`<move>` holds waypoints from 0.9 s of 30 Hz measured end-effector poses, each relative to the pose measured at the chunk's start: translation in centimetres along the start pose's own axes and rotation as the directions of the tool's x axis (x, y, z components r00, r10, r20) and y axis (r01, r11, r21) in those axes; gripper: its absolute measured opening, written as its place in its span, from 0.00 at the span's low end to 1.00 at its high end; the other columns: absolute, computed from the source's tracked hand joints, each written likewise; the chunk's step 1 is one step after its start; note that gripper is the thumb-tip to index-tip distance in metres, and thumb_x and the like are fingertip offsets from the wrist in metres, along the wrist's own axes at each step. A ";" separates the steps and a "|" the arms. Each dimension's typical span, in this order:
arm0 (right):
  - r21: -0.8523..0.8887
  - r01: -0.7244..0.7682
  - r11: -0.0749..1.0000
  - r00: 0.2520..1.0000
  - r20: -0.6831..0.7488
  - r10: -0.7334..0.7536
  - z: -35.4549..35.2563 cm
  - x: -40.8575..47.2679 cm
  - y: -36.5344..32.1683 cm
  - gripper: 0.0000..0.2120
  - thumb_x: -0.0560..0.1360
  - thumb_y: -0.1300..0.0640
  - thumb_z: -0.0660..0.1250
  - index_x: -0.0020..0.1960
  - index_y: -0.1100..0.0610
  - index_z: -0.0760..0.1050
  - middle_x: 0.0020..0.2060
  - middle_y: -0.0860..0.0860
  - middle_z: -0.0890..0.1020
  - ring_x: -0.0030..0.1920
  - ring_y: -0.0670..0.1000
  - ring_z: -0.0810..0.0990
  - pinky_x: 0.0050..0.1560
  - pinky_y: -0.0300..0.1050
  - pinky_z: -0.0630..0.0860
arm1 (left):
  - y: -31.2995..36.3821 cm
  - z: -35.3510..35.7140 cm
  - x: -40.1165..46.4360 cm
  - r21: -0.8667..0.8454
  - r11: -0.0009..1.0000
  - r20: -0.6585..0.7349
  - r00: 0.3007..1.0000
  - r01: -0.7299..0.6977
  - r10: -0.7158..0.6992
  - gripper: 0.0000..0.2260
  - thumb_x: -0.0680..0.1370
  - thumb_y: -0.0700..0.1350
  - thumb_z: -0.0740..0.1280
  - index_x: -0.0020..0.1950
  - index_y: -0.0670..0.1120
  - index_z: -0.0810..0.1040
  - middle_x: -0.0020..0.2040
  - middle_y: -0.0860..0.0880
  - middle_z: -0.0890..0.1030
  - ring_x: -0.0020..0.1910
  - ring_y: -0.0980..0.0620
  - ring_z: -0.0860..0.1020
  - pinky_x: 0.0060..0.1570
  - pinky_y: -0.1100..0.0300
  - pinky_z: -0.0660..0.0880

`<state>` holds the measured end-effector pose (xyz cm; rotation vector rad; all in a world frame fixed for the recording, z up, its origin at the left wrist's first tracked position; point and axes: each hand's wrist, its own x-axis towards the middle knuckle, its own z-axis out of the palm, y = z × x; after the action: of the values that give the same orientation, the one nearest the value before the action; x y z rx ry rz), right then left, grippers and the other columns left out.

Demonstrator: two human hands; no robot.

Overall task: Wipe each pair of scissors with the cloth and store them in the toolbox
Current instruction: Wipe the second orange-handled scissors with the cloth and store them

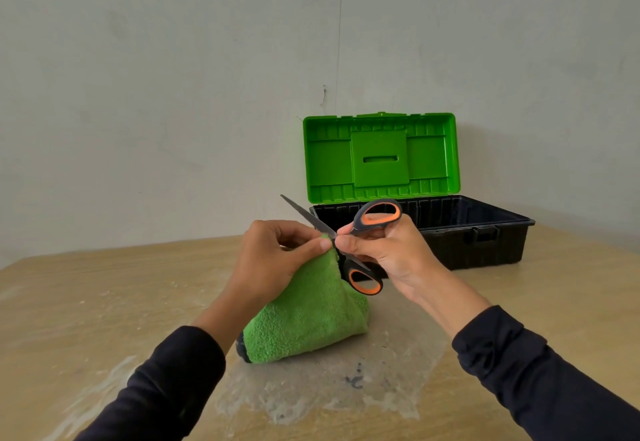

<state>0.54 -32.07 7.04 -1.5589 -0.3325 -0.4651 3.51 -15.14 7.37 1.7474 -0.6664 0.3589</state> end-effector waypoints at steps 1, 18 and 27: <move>0.004 0.013 1.000 1.000 -0.003 -0.013 0.1 0.0 -0.1 0.06 0.64 0.68 0.73 0.38 0.59 0.81 0.30 0.48 0.84 0.34 0.45 0.82 0.37 0.36 0.78 | 0.0 0.0 0.1 0.021 1.000 0.003 1.000 -0.013 0.013 0.05 0.65 0.50 0.74 0.35 0.50 0.83 0.31 0.52 0.83 0.31 0.57 0.77 0.37 0.56 0.75; -0.005 0.011 1.000 1.000 0.026 -0.010 -0.1 0.0 -0.6 0.05 0.66 0.68 0.72 0.37 0.59 0.81 0.28 0.48 0.83 0.32 0.44 0.81 0.32 0.35 0.78 | 0.2 0.3 0.0 0.026 0.999 0.035 0.998 -0.046 0.045 0.09 0.65 0.51 0.73 0.37 0.47 0.83 0.32 0.50 0.82 0.31 0.58 0.77 0.31 0.66 0.73; 0.052 -0.036 0.998 0.997 -0.067 0.040 -1.0 0.4 -1.0 0.05 0.66 0.69 0.72 0.38 0.61 0.80 0.29 0.48 0.84 0.30 0.45 0.82 0.31 0.36 0.77 | -0.2 -0.4 0.0 0.055 0.998 0.063 0.997 -0.037 0.033 0.04 0.68 0.45 0.74 0.38 0.45 0.83 0.35 0.45 0.84 0.34 0.52 0.80 0.39 0.56 0.78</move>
<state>0.32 -33.08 8.11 -1.4937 -0.2597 -0.4757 3.69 -14.77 7.36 1.8080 -0.7388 0.3511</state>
